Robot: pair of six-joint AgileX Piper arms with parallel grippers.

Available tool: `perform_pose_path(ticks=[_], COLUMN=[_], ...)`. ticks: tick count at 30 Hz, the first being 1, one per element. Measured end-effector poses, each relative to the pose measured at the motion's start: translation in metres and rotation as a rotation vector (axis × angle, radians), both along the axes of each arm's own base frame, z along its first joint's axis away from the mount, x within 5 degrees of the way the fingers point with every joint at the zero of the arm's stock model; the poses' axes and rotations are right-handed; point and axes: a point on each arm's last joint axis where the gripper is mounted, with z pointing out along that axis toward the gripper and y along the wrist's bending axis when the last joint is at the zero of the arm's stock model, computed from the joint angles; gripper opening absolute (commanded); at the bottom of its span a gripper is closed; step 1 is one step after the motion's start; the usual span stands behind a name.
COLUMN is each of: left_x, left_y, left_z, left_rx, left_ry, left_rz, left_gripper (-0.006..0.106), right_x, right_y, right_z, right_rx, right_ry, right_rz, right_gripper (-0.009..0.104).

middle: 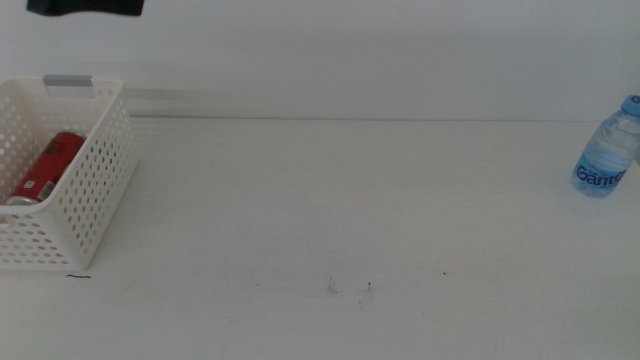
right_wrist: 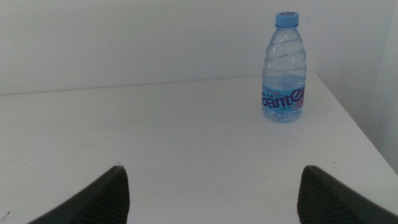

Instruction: Use arms to grab the bottles and put them into the dustbin to the left of the table.

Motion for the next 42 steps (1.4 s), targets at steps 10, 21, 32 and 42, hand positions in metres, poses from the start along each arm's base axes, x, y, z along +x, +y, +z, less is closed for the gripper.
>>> perform_pose_path(ticks=[10, 21, 32, 42], left_x=[-0.108, -0.162, -0.161, -0.16], left_y=[-0.039, -0.022, -0.022, -0.022], left_z=[0.0, 0.004, 0.008, 0.009], left_rx=[-0.068, -0.162, -0.197, -0.209], left_ry=[0.006, -0.105, -0.147, -0.158], left_rz=[0.002, 0.051, 0.058, 0.063], left_gripper=[0.093, 0.093, 0.093, 0.093], right_x=[0.0, 0.0, 0.0, 0.0], right_y=[0.0, 0.0, 0.0, 0.0], right_z=[0.0, 0.0, 0.0, 0.001], right_rx=[0.0, 0.0, 0.0, -0.005], right_ry=[0.0, 0.0, 0.0, -0.008], right_rz=[0.0, 0.0, 0.0, 0.0], right_gripper=[0.081, 0.081, 0.081, 0.081])
